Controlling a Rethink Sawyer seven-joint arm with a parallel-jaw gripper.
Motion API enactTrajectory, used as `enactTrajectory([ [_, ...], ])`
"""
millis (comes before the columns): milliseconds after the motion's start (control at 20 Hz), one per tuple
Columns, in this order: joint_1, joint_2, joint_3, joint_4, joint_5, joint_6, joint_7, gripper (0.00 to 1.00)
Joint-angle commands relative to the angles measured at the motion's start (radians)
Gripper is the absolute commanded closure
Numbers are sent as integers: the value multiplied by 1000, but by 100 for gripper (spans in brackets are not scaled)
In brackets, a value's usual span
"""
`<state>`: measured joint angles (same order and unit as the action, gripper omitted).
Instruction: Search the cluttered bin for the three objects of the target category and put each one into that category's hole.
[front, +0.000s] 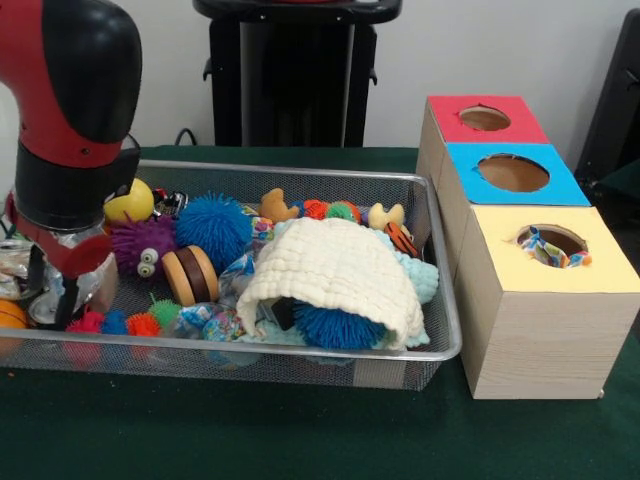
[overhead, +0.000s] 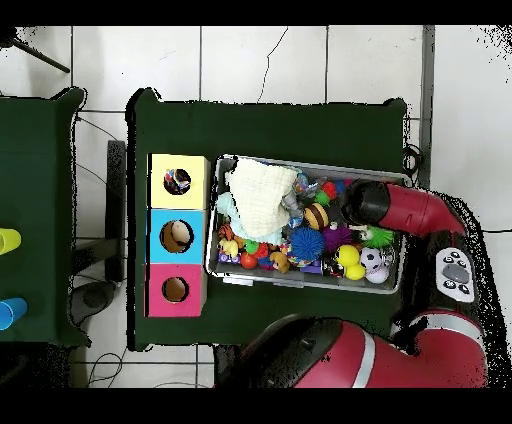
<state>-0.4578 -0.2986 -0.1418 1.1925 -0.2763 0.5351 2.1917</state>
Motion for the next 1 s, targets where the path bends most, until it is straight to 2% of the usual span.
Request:
enactTrajectory([
  [50,-21,11,181,171,20,129,-126,0],
  [600,6,-30,226,273,43,136,-49,0],
  [800,8,-44,228,286,47,141,-40,0],
  [900,15,-53,225,294,47,138,-26,0],
  [1000,48,-74,190,281,27,128,-2,0],
])
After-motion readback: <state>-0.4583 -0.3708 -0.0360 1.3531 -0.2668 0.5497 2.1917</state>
